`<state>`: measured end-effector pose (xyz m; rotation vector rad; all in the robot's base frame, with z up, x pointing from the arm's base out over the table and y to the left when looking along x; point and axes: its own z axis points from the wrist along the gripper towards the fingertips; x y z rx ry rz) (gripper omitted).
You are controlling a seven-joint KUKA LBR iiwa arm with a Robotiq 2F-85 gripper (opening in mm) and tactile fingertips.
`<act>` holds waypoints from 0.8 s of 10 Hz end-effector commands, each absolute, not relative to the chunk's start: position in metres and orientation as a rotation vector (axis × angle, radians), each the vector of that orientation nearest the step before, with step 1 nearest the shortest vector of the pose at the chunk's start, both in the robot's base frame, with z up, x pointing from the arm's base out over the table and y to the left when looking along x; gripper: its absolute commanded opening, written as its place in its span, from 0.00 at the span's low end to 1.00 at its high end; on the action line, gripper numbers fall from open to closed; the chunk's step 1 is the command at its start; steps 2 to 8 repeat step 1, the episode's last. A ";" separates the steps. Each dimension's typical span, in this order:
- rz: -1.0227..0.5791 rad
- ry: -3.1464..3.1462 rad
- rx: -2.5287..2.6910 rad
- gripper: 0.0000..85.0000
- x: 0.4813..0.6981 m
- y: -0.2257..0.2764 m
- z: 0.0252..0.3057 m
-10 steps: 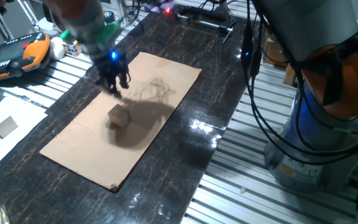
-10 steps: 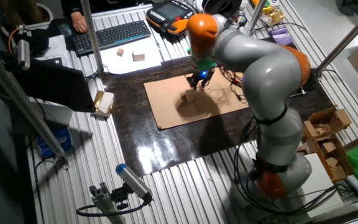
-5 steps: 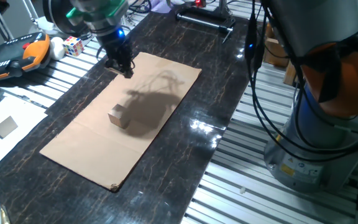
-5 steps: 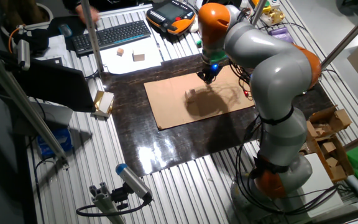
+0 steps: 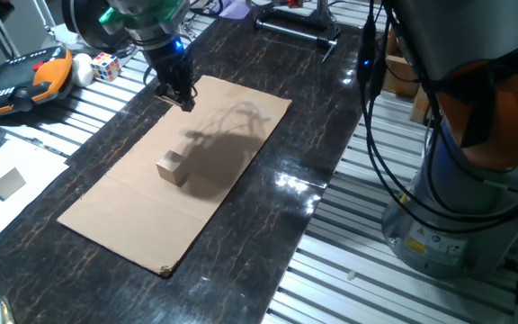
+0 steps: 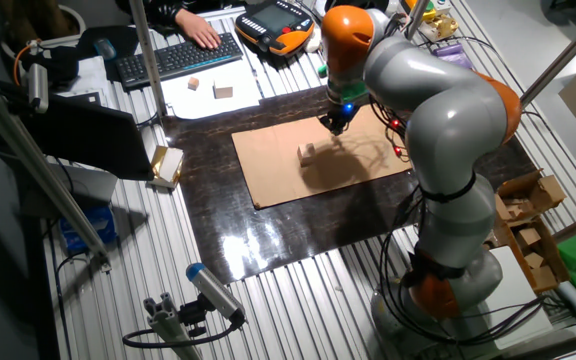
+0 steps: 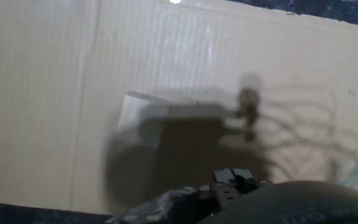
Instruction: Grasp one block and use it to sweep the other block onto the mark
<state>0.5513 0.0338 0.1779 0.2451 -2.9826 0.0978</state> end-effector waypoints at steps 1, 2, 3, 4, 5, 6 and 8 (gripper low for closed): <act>0.082 -2.972 0.237 0.01 0.551 0.034 0.178; 0.082 -2.972 0.237 0.01 0.551 0.034 0.178; 0.082 -2.972 0.237 0.01 0.551 0.034 0.178; 0.082 -2.972 0.237 0.01 0.551 0.034 0.178; 0.082 -2.972 0.237 0.01 0.551 0.034 0.178; 0.082 -2.972 0.237 0.01 0.551 0.034 0.178; 0.082 -2.972 0.237 0.01 0.551 0.034 0.178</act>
